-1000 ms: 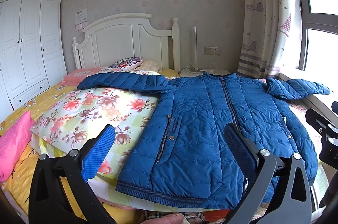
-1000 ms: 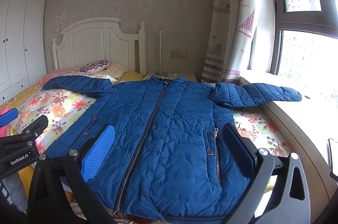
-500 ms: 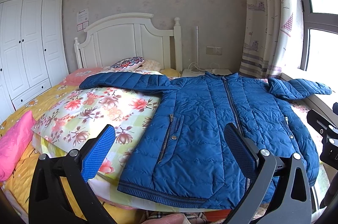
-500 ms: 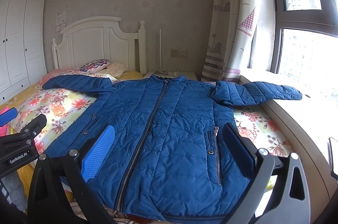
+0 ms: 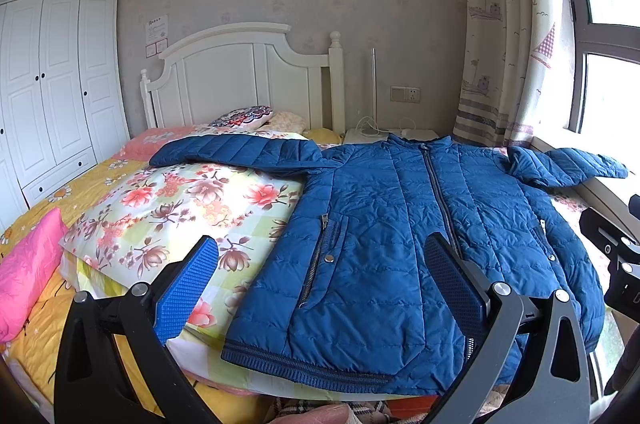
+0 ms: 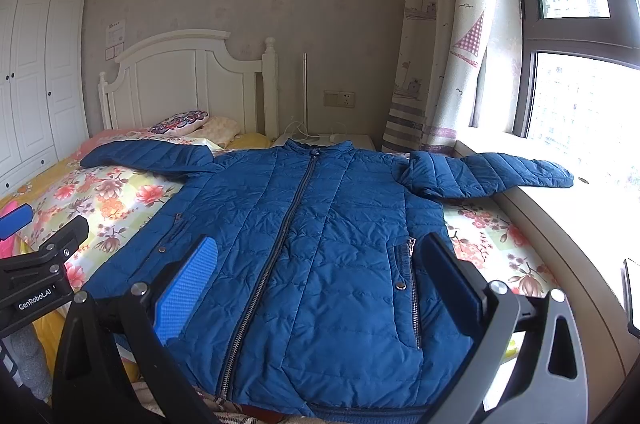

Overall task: Fold large clothes
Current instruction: 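Grasp the sleeve cuff nearest the window with the right gripper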

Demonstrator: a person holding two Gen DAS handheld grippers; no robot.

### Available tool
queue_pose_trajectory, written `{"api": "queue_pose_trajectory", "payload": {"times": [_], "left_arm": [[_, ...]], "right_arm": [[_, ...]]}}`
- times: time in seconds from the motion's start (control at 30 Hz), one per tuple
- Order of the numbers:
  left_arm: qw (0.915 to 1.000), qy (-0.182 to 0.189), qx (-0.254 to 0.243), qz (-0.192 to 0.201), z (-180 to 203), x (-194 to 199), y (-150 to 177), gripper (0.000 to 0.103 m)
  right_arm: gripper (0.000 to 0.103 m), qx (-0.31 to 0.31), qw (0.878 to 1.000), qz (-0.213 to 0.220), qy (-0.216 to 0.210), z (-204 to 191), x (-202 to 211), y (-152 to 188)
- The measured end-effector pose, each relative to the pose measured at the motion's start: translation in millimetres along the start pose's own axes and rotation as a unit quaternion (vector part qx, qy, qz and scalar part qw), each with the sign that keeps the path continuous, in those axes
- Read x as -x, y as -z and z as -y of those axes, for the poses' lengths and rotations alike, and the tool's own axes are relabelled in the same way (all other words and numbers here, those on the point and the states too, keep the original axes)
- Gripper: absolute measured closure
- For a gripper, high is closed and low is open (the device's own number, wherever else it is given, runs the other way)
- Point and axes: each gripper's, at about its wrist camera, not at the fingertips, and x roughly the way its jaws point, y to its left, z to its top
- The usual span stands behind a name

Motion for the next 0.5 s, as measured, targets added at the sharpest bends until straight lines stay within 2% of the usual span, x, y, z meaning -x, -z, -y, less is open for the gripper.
{"api": "queue_pose_trajectory", "payload": {"times": [0.17, 0.27, 0.4, 0.5], "left_arm": [[1.0000, 0.000, -0.002, -0.004, 3, -4, 1, 0.004], [0.9995, 0.012, -0.017, -0.023, 12, -23, -2, 0.004], [0.9956, 0.017, -0.047, -0.079, 33, -86, -11, 0.004], [0.9882, 0.027, -0.056, -0.140, 49, -155, -22, 0.004]], "right_arm": [[0.002, 0.000, 1.000, -0.005, 0.000, 2, -5, 0], [0.002, -0.008, 1.000, -0.014, -0.003, 7, -19, 1], [0.002, -0.031, 0.998, -0.058, 0.006, 33, -66, -4], [0.002, -0.077, 0.991, -0.106, 0.028, 72, -116, -9]]}}
